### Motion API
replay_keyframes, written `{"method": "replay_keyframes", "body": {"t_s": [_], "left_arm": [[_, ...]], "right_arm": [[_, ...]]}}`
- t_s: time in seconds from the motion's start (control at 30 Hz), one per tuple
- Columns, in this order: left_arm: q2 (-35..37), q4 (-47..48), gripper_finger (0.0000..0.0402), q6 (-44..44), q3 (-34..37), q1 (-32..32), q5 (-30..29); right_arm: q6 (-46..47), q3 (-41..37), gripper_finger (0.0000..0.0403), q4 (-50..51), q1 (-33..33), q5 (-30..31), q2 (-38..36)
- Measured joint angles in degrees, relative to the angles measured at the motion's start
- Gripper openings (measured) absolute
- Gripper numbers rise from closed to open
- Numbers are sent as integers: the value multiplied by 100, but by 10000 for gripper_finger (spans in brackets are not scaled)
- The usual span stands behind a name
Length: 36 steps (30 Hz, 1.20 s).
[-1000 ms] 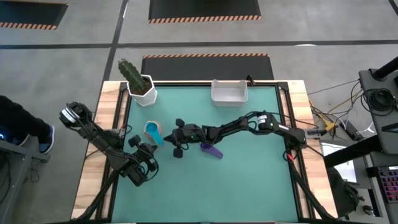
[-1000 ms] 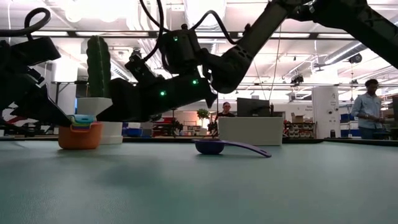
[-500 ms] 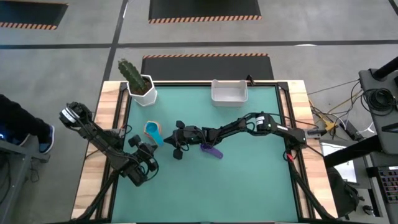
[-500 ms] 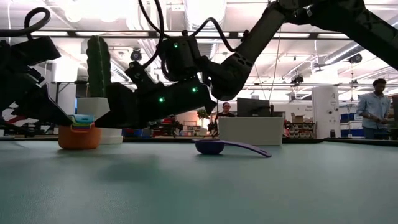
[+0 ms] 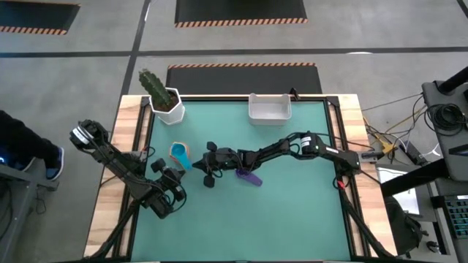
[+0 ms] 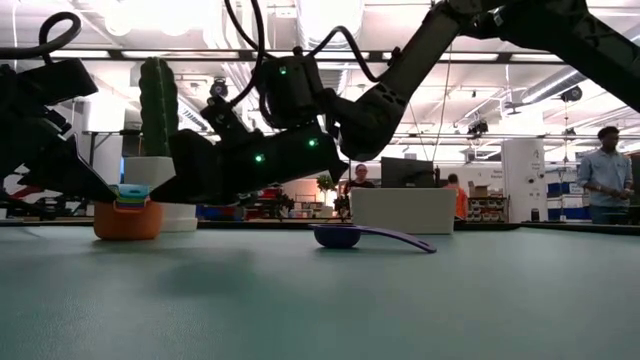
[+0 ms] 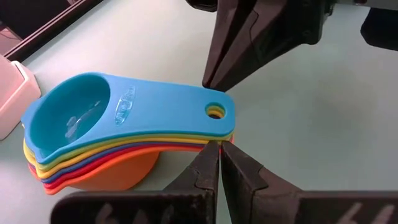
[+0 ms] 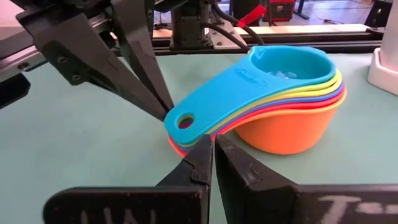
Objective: Nest measuring cups in basket
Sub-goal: Stack the light blue measuring cup on top of the green measuring cup, then stack the purple measuring cup on top of the light blue measuring cup
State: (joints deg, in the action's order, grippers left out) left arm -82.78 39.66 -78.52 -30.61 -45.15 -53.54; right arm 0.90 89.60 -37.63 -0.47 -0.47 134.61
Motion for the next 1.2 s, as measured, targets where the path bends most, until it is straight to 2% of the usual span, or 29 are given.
{"method": "replay_keyframes", "body": {"t_s": [0.13,0.3,0.47,0.6,0.77,0.9,1.03,1.2], "left_arm": [[0,11,0,0,-30,-2,2],[0,-16,0,265,-265,-120,0],[0,-196,0,1083,-697,-334,-7],[0,-556,0,2134,-1105,-442,-48],[0,-861,0,3658,-1666,-505,-60],[0,-1005,0,4620,-2024,-505,-87],[0,-1328,0,5204,-2087,-522,-25],[70,-1252,0,5823,-2172,-632,-9]], "right_arm": [[-141,0,9,40,9,3,-10],[-323,-4,9,729,9,6,-378],[-504,-2,9,2160,11,11,-1087],[-481,-4,9,3575,34,10,-1805],[116,-12,9,5473,119,-185,-2666],[751,-86,9,6714,284,-408,-3061],[1264,-161,9,7665,506,-404,-3154],[1714,-267,20,8269,711,-400,-3128]]}}
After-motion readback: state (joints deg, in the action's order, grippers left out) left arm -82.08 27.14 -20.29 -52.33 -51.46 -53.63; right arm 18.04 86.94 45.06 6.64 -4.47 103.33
